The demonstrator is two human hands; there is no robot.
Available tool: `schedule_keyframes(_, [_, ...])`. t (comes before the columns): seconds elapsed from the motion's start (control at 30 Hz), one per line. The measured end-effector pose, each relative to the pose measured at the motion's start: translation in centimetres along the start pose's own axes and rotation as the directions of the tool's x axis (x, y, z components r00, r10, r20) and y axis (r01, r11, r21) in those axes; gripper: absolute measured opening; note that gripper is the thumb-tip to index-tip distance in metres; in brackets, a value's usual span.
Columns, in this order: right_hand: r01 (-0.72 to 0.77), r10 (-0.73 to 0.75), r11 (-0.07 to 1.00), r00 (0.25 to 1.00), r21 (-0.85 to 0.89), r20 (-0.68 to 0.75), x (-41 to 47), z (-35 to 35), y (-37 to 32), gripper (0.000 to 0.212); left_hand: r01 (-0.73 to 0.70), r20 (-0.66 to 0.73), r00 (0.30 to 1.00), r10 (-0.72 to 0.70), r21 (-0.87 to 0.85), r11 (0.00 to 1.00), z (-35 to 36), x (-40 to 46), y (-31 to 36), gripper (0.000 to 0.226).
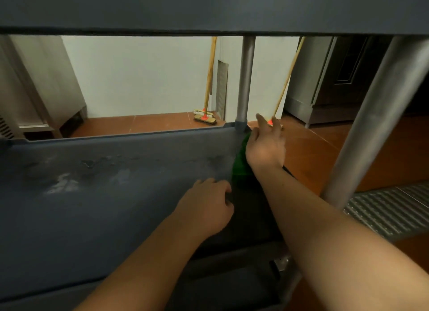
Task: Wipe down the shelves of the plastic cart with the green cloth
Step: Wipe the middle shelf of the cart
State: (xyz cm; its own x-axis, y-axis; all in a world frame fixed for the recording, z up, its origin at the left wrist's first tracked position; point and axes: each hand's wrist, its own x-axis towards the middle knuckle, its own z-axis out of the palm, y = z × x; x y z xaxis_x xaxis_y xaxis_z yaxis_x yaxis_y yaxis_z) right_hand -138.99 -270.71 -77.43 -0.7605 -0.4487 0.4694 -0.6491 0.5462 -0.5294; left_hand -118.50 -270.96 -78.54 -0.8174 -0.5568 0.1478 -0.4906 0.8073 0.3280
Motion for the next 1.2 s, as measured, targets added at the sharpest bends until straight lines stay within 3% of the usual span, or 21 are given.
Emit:
schedule_keyframes(0.1, [0.115,-0.058,0.972,0.962,-0.205,0.267,-1.3,1.6,0.0,0.067,-0.023,0.001,1.0,0.023,-0.005,1.0,-0.7,-1.7,-1.4,0.036])
schedule_keyframes(0.17, [0.108,-0.029,0.966,0.947,-0.234,0.319,-1.8,2.5,0.5,0.082,-0.024,0.047,0.999,0.025,-0.022,0.999,-1.1,-2.7,-2.5,0.036])
schedule_keyframes(0.37, [-0.006,0.002,1.0,0.954,0.012,0.299,-1.0,3.7,-0.9,0.075,-0.021,0.075,0.997,0.026,-0.062,0.998,-2.5,-4.3,-6.4,0.031])
schedule_keyframes(0.63, [0.01,-0.112,0.956,0.937,0.294,0.332,-2.6,6.7,-6.7,0.062,-0.024,0.079,0.996,0.036,-0.149,0.989,-3.0,-5.7,-8.9,0.041])
schedule_keyframes(0.77, [0.066,-0.179,0.948,0.92,0.313,0.348,-3.8,8.3,-9.5,0.062,-0.091,0.078,0.991,0.104,-0.162,0.983,-3.4,-6.8,-8.4,0.038])
schedule_keyframes(0.93, [0.083,-0.203,0.945,0.909,0.317,0.365,-5.5,9.5,-12.3,0.063,0.055,-0.042,0.998,-0.057,-0.038,0.998,-5.3,-8.0,-12.6,0.038])
schedule_keyframes(1.07, [0.086,-0.214,0.94,0.903,0.33,0.373,-7.2,10.2,-14.8,0.063,0.166,-0.049,0.985,-0.163,0.07,0.984,-7.0,-10.2,-17.2,0.038])
schedule_keyframes(1.2, [0.114,-0.254,0.933,0.881,0.342,0.399,-9.3,11.6,-18.4,0.063,0.241,-0.048,0.97,-0.24,0.02,0.97,-8.8,-12.7,-20.5,0.033])
